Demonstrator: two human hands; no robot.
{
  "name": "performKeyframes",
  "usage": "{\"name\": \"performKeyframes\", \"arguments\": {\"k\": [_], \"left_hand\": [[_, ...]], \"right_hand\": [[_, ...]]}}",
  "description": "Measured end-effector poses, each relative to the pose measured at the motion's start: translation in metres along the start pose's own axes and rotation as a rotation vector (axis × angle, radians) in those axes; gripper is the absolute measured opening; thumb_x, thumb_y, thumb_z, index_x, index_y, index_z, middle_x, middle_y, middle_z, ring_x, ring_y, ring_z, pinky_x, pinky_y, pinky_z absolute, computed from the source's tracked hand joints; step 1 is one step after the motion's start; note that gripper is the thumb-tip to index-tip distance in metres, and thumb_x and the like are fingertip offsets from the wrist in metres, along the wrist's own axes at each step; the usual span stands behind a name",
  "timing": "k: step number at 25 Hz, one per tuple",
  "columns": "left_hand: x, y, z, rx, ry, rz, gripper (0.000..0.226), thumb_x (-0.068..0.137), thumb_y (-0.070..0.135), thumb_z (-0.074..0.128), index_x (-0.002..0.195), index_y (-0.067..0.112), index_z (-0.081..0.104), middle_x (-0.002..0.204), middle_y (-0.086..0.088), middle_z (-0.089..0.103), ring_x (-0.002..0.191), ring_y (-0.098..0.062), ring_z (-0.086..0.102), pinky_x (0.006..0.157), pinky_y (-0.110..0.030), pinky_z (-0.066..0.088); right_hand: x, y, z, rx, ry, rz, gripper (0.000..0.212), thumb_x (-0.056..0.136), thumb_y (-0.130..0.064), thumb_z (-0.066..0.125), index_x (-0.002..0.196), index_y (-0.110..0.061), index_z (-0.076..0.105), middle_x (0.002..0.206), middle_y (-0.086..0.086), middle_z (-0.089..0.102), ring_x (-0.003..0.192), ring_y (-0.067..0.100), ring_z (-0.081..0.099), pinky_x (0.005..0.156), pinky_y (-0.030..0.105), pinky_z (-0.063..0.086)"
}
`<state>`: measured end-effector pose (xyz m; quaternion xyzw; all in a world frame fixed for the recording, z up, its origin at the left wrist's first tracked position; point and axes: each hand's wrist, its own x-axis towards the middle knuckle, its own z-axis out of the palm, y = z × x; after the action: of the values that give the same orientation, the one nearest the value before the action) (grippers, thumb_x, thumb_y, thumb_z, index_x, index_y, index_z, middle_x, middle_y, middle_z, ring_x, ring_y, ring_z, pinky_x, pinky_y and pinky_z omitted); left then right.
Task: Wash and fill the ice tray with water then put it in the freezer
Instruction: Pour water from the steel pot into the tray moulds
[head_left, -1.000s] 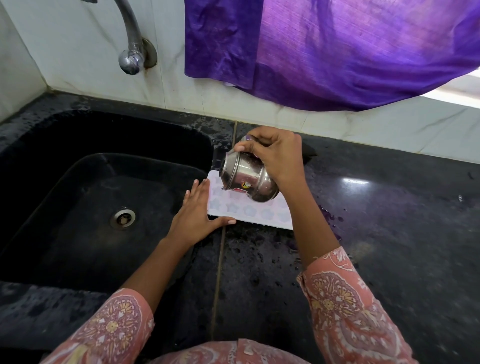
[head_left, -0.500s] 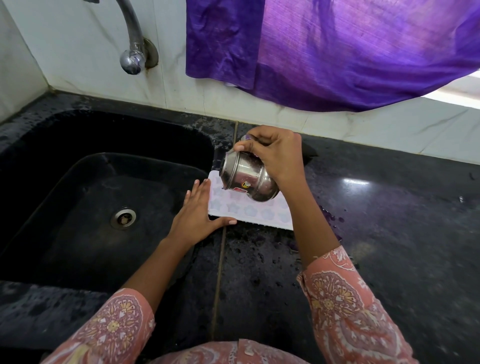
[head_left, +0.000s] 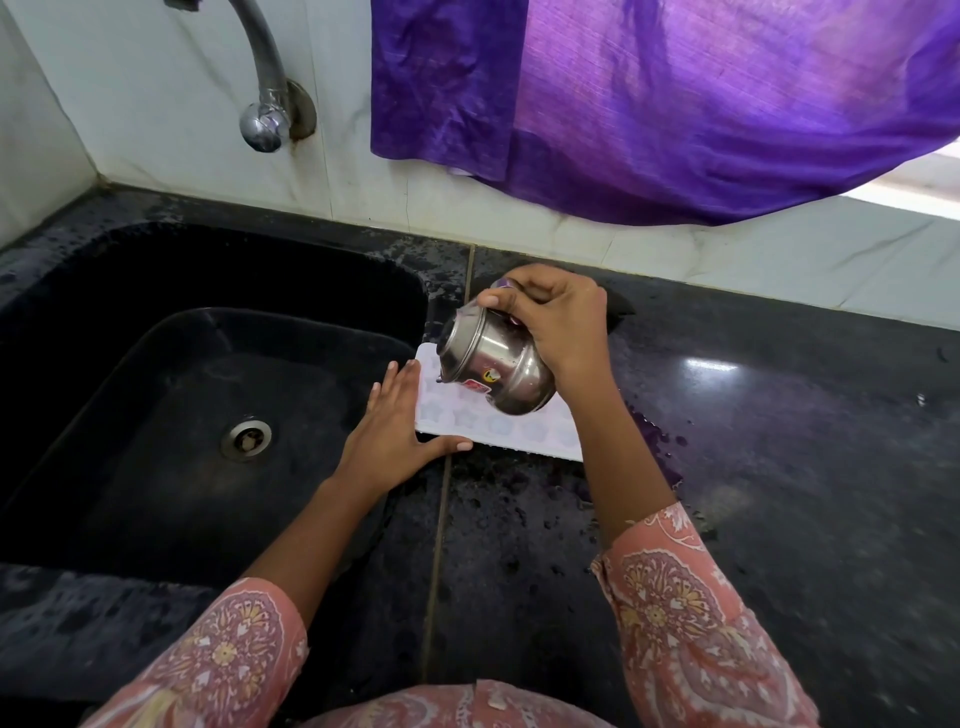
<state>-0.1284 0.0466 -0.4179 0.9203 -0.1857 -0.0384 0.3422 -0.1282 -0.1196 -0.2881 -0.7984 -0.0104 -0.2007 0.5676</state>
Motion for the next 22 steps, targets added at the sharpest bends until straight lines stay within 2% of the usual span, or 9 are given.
{"name": "performKeyframes", "arguments": {"k": [3,5,8,11,14,16,18,20,22], "left_hand": [[-0.002,0.002,-0.001,-0.028,0.009,0.002,0.111,0.073,0.059,0.064,0.150,0.011,0.002,0.159,-0.002,0.003,0.141,-0.004,-0.012,0.114,-0.027,-0.006],[-0.002,0.004,-0.002,-0.035,0.008,0.001,0.111,0.073,0.058,0.066,0.150,0.011,0.001,0.159,-0.002,0.002,0.138,-0.001,-0.014,0.113,-0.026,-0.008],[0.000,0.003,-0.005,0.012,-0.030,-0.011,0.125,0.063,0.076,0.059,0.150,0.009,-0.002,0.159,-0.003,-0.003,0.142,-0.008,-0.016,0.111,-0.026,-0.012],[0.004,0.002,-0.008,0.073,-0.013,0.003,0.133,0.049,0.088,0.034,0.150,0.008,-0.002,0.159,-0.003,-0.006,0.139,-0.006,-0.020,0.110,-0.025,-0.017],[0.009,0.008,-0.013,-0.096,0.049,0.061,0.130,0.051,0.090,0.039,0.150,0.013,0.008,0.158,0.006,0.002,0.140,-0.002,-0.016,0.107,-0.014,-0.018],[0.013,0.020,-0.017,-0.296,0.056,0.067,0.111,0.060,0.089,0.043,0.148,0.024,0.024,0.155,0.011,0.013,0.144,-0.005,-0.005,0.110,-0.014,-0.008],[0.016,0.037,-0.021,-0.457,0.052,0.056,0.079,0.072,0.071,0.052,0.139,0.030,0.041,0.149,0.013,0.028,0.142,-0.006,0.015,0.111,-0.017,0.008],[0.021,0.051,-0.024,-0.578,0.079,0.063,0.061,0.074,0.061,0.056,0.126,0.031,0.055,0.133,0.015,0.054,0.127,0.001,0.043,0.102,-0.012,0.031],[0.029,0.061,-0.026,-0.653,0.102,0.051,0.047,0.072,0.058,0.060,0.113,0.036,0.058,0.113,0.020,0.064,0.108,0.008,0.055,0.089,-0.008,0.040]], "right_hand": [[-0.006,0.009,-0.003,0.127,0.044,0.069,0.011,0.070,-0.011,0.078,0.069,-0.018,0.070,0.069,-0.002,0.071,0.074,0.018,0.066,0.073,0.035,0.053],[-0.010,0.015,-0.004,0.228,0.069,0.125,0.013,0.071,-0.009,0.077,0.069,-0.019,0.070,0.067,-0.003,0.070,0.071,0.014,0.063,0.069,0.028,0.052],[-0.018,0.021,-0.005,0.364,0.121,0.201,0.011,0.075,-0.005,0.072,0.072,-0.014,0.067,0.065,-0.006,0.069,0.066,0.007,0.061,0.065,0.018,0.050],[-0.022,0.028,-0.008,0.504,0.186,0.275,0.006,0.078,-0.007,0.069,0.076,-0.011,0.066,0.072,0.000,0.070,0.072,0.013,0.063,0.072,0.023,0.052],[-0.022,0.034,-0.011,0.665,0.239,0.321,0.006,0.074,-0.015,0.071,0.076,-0.012,0.066,0.076,0.001,0.073,0.075,0.014,0.066,0.079,0.029,0.053],[-0.021,0.039,-0.012,0.746,0.261,0.331,0.023,0.062,-0.026,0.075,0.077,-0.012,0.066,0.080,0.003,0.073,0.079,0.016,0.068,0.084,0.033,0.053],[-0.020,0.042,-0.012,0.784,0.273,0.336,0.033,0.058,-0.031,0.075,0.082,-0.010,0.064,0.084,0.005,0.073,0.083,0.018,0.067,0.088,0.036,0.052],[-0.018,0.045,-0.011,0.808,0.288,0.334,0.027,0.067,-0.027,0.069,0.084,-0.008,0.062,0.088,0.005,0.072,0.086,0.018,0.066,0.089,0.036,0.051],[-0.014,0.046,-0.011,0.830,0.298,0.330,0.020,0.073,-0.024,0.063,0.085,-0.008,0.062,0.089,0.004,0.071,0.087,0.015,0.066,0.088,0.032,0.052]]}}
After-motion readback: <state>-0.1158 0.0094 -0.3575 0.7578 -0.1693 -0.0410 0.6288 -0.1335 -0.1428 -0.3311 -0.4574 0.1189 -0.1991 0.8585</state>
